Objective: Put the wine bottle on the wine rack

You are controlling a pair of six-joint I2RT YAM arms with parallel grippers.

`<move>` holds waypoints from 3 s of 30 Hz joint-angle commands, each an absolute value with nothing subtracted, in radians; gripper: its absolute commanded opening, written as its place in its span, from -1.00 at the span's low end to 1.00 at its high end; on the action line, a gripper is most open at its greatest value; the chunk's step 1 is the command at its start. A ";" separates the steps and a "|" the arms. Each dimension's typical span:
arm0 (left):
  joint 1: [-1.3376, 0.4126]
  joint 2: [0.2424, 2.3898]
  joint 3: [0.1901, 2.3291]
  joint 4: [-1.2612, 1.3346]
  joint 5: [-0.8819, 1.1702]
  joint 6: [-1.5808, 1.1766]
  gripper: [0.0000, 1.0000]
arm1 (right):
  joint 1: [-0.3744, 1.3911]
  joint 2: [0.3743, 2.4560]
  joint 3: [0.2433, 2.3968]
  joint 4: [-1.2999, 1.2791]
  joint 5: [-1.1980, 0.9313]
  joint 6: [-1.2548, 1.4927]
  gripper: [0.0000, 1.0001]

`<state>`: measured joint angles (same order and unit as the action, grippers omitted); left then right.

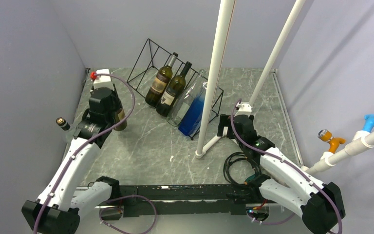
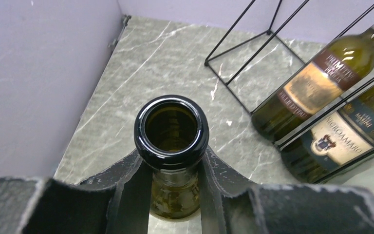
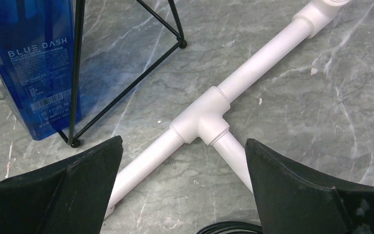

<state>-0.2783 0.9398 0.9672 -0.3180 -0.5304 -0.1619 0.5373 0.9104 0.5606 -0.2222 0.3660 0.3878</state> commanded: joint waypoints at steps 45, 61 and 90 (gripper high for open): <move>-0.283 1.865 1.725 0.042 -0.381 -0.022 -1.00 | 0.518 1.039 0.625 -0.137 0.396 0.308 0.99; -0.325 2.103 1.962 -0.221 -0.382 0.291 -1.00 | 0.496 1.062 0.628 -0.127 0.386 0.339 0.99; -0.342 2.309 2.094 -0.203 -0.374 0.496 -0.12 | 0.497 1.006 0.566 0.003 0.318 0.383 0.99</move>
